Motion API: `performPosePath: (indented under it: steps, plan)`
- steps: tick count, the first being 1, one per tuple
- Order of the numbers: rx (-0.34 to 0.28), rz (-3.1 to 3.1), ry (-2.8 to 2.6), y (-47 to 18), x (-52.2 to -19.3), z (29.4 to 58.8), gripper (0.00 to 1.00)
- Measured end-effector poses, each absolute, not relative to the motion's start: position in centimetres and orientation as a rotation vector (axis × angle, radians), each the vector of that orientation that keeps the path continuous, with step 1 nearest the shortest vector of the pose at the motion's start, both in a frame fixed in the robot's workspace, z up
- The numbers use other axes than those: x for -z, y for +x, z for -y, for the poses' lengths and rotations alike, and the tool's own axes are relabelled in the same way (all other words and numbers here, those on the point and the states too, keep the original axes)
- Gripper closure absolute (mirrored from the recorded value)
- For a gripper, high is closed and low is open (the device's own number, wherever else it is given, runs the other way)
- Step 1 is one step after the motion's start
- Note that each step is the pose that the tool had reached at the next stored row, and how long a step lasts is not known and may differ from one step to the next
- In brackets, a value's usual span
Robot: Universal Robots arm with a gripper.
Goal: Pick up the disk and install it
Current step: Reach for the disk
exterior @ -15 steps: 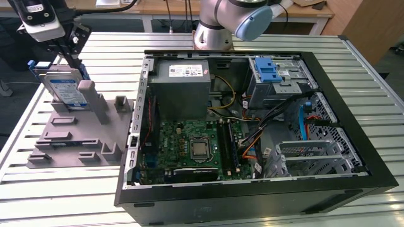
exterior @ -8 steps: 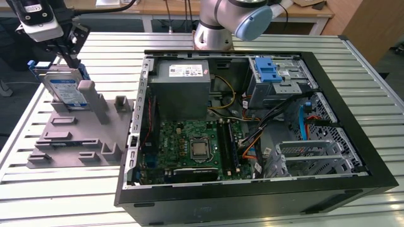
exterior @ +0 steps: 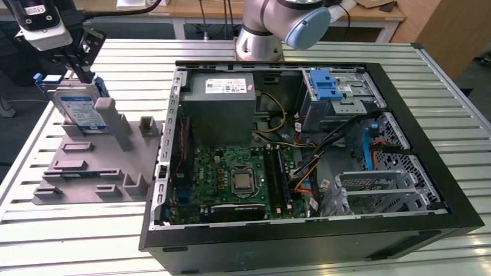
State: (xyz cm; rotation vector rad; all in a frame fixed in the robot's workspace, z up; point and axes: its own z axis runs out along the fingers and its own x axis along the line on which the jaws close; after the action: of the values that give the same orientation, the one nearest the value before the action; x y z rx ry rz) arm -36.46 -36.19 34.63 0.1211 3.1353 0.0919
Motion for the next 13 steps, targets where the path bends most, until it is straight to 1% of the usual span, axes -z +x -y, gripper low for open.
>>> performPosePath:
  steps: [13]
  plan:
    - [-0.083, -3.135, 0.121, -36.54, -34.63, 36.16, 0.89]
